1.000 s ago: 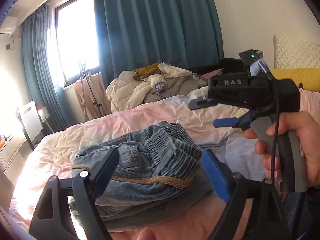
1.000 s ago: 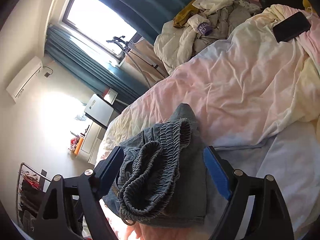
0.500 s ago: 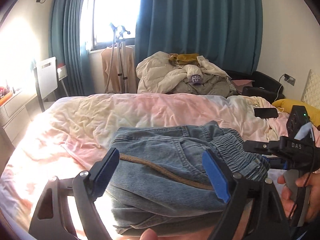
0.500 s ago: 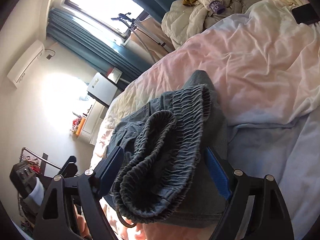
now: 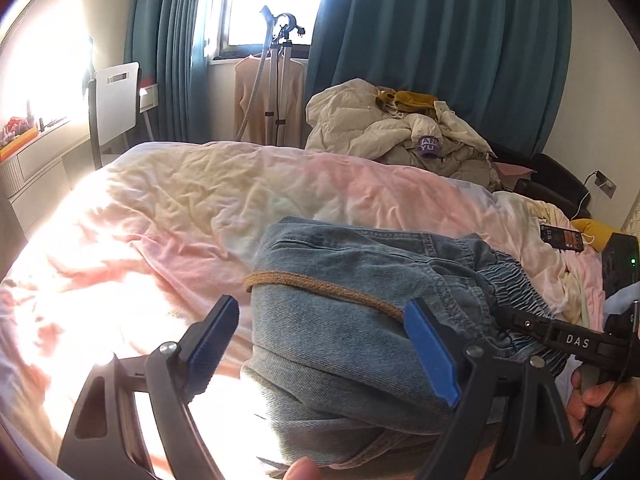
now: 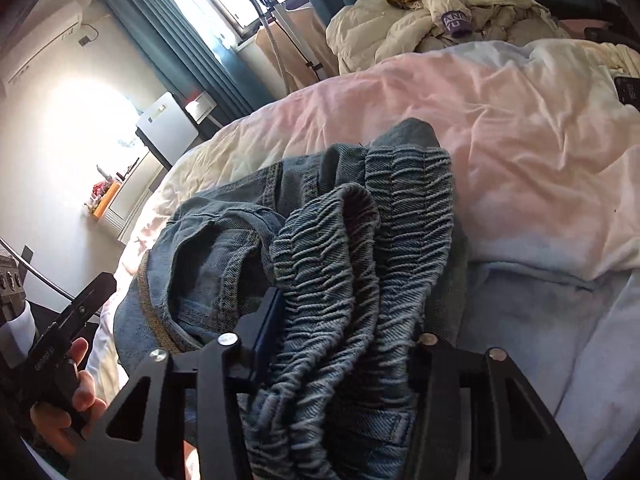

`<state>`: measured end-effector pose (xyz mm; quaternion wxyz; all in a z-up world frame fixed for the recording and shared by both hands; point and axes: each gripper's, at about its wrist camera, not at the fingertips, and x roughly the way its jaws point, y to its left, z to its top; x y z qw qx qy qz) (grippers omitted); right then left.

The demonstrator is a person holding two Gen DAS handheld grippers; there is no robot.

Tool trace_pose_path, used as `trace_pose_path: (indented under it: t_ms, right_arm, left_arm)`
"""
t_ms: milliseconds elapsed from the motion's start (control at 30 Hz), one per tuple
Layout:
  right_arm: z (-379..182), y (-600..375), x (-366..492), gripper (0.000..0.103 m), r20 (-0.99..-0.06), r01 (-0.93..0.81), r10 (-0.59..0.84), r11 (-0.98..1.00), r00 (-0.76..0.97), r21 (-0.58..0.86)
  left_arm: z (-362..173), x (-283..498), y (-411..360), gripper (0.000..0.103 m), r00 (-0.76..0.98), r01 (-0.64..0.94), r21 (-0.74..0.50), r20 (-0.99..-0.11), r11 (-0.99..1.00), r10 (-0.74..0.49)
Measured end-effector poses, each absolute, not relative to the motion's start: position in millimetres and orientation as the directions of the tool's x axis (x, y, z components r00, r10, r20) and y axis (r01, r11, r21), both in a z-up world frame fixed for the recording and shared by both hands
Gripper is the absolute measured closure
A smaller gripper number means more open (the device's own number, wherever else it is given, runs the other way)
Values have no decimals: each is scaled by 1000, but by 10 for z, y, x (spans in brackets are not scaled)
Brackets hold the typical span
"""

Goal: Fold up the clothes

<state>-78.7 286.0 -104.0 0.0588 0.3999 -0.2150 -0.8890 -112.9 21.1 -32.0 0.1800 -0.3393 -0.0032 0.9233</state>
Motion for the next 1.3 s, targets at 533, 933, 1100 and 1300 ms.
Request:
trace_pose_path:
  t_ms: [533, 933, 1100, 1300]
  right_arm:
    - [-1182, 2981, -741, 74, -715, -112, -266, -894, -646, 433]
    - [-1051, 2954, -649, 65, -708, -90, -256, -907, -658, 412]
    - [-948, 3251, -454, 41, -648, -133, -311, -831, -695, 541]
    - [-1144, 3580, -408, 21, -624, -218, -398, -699, -673, 681]
  left_arm:
    - [-373, -1270, -119, 15, -677, -255, -219, -655, -942, 336]
    - [-286, -1237, -146, 0, -654, -326, -243, -640, -914, 403]
    - [-506, -1456, -248, 0, -533, -333, -335, -705, -881, 469]
    - [-742, -1677, -326, 0, -407, -286, -494, -713, -821, 571]
